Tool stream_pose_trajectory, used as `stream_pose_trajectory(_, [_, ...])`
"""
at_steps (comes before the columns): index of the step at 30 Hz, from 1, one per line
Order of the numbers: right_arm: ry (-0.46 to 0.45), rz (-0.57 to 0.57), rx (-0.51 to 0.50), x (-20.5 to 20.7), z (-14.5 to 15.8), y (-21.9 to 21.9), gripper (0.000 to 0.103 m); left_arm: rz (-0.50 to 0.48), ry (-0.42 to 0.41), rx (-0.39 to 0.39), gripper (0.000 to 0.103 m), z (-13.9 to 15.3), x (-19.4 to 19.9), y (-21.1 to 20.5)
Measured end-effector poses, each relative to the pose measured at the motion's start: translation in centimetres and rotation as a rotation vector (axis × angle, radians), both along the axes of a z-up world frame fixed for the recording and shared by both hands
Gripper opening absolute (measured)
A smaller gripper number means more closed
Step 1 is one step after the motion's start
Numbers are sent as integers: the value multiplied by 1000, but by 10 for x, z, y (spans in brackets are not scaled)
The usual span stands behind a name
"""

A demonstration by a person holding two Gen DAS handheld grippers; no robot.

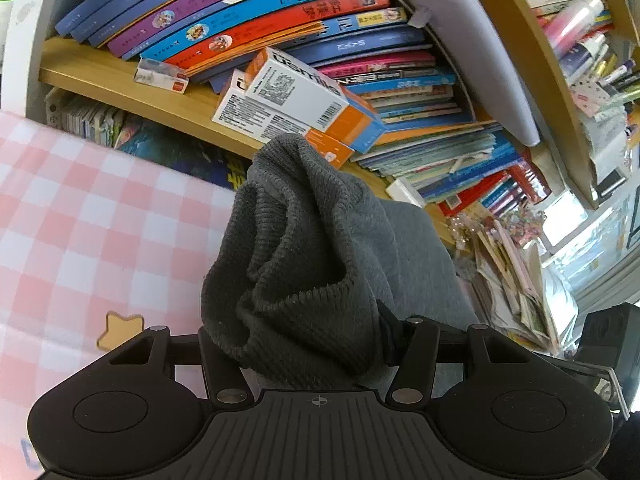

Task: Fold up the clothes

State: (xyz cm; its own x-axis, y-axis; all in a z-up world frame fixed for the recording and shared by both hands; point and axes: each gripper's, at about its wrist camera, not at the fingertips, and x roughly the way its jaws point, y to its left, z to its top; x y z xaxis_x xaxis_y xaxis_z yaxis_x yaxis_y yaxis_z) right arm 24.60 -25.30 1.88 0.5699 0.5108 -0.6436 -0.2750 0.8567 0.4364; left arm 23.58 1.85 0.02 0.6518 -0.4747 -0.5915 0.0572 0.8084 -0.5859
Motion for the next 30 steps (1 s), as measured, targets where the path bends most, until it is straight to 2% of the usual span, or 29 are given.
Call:
stream_pose_trajectory(5, [0,-12,0,12,-10,2,34,-2,8,-7,54,-9,13,3])
stream_pose_trajectory(9, [15,-39,19,15,-20,-1,36,9,24,-2,59,-19,16,4])
stream_pose_trajectory(14, [17,-45,25,13,-23,-6,45,35,22,-1,65,-24,11,9])
stream_pose_trajectory(20, [-18,-56,-32,-2,-13,-7,59,67,1,67,72,-13,-5,14])
stream_pose_trajectory(24, [-56,-73,-60,-27,-5,-10,64,79,-14,107,74,0,-27,17])
stream_pose_trajectory(30, [-102,-134,-101,-69,6,-9,77,118,-62,219,77,10,-69,8])
